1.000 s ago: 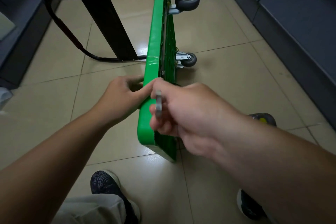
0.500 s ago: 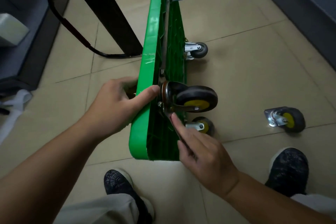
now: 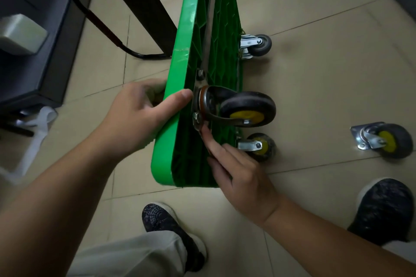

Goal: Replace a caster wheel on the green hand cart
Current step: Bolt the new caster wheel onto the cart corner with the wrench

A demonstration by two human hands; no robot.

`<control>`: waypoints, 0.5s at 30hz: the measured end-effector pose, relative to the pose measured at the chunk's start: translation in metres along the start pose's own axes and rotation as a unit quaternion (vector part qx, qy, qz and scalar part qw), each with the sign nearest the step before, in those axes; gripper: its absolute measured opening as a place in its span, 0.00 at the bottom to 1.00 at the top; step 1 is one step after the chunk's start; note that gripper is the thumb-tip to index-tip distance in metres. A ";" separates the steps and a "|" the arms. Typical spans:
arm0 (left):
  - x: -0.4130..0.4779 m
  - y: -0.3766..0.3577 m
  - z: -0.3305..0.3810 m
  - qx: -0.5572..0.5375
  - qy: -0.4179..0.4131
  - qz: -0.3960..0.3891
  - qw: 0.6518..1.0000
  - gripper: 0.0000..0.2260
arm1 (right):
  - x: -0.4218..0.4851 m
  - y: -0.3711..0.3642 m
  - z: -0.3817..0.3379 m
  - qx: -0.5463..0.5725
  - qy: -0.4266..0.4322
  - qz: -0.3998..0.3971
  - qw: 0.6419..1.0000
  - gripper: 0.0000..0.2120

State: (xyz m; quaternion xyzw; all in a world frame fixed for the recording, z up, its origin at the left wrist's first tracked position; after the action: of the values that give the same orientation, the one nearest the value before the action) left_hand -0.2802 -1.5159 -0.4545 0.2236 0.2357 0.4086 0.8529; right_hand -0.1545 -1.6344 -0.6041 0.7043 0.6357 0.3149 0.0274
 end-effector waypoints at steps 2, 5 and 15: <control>0.002 0.005 -0.002 -0.010 0.013 0.002 1.000 0.14 | 0.006 -0.003 -0.004 0.043 -0.028 -0.005 0.999 0.25; 0.000 0.009 -0.002 -0.009 0.011 0.032 0.999 0.26 | 0.012 -0.005 -0.008 0.075 -0.054 -0.017 0.996 0.27; -0.005 -0.007 -0.001 0.055 -0.021 0.114 0.992 0.23 | 0.014 -0.012 -0.046 0.219 -0.171 -0.001 0.961 0.28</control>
State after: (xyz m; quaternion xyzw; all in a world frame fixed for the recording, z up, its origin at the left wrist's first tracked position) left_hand -0.2797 -1.5235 -0.4585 0.3041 0.2133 0.4849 0.7918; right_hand -0.1876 -1.6362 -0.5669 0.7355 0.6759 0.0432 -0.0189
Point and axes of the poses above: each hand's wrist, its own x-axis towards the middle knuckle, its own y-axis out of the back of the hand, z = x × y, the point moved 1 cm from there along x, towards the middle knuckle, and after that the axes turned 5 degrees about -z, right-handed, at the moved point
